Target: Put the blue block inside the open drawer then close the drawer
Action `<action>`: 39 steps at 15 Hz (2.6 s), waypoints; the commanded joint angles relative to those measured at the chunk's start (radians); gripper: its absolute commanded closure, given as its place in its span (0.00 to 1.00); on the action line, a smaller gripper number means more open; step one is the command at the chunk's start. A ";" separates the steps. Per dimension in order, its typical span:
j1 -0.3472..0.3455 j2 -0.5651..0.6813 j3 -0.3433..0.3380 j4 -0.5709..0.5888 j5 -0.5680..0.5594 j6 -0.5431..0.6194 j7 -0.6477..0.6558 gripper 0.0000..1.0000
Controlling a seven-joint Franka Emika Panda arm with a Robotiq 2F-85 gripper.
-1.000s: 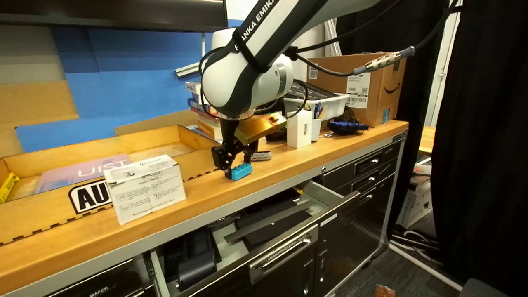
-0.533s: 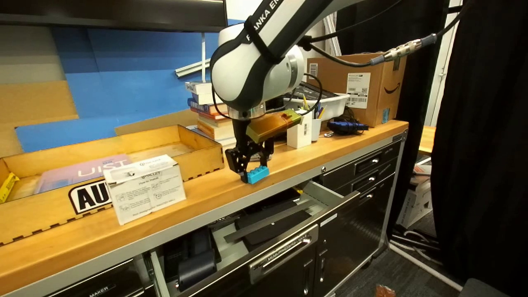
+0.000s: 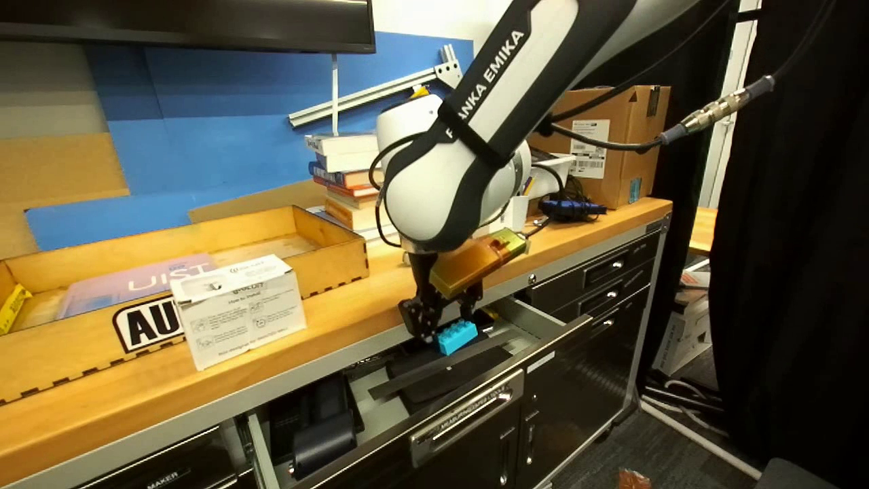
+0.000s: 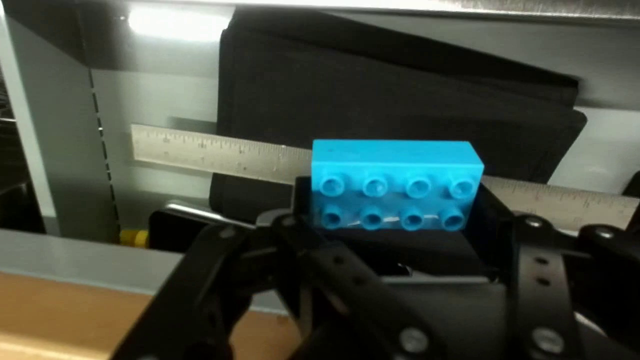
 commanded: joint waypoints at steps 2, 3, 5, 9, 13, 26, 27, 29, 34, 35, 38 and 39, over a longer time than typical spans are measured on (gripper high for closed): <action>0.022 0.001 -0.011 -0.069 -0.013 0.149 0.074 0.07; 0.023 -0.004 -0.012 -0.078 -0.007 0.166 0.074 0.07; 0.021 -0.031 -0.014 -0.094 -0.002 0.158 0.061 0.00; -0.009 -0.125 -0.003 -0.145 0.057 0.064 -0.017 0.00; -0.029 -0.206 -0.011 -0.194 0.062 -0.090 -0.005 0.00; -0.020 0.024 -0.022 -0.180 0.006 0.094 0.085 0.00; -0.008 0.039 -0.031 -0.163 -0.022 0.122 0.125 0.00; 0.015 0.068 -0.050 -0.130 -0.065 0.175 0.211 0.00; 0.099 0.153 -0.122 -0.014 -0.143 0.238 0.392 0.00; 0.115 0.169 -0.139 0.009 -0.160 0.252 0.432 0.00; 0.164 0.210 -0.182 0.068 -0.201 0.270 0.537 0.00; 0.176 0.216 -0.191 0.078 -0.211 0.268 0.556 0.00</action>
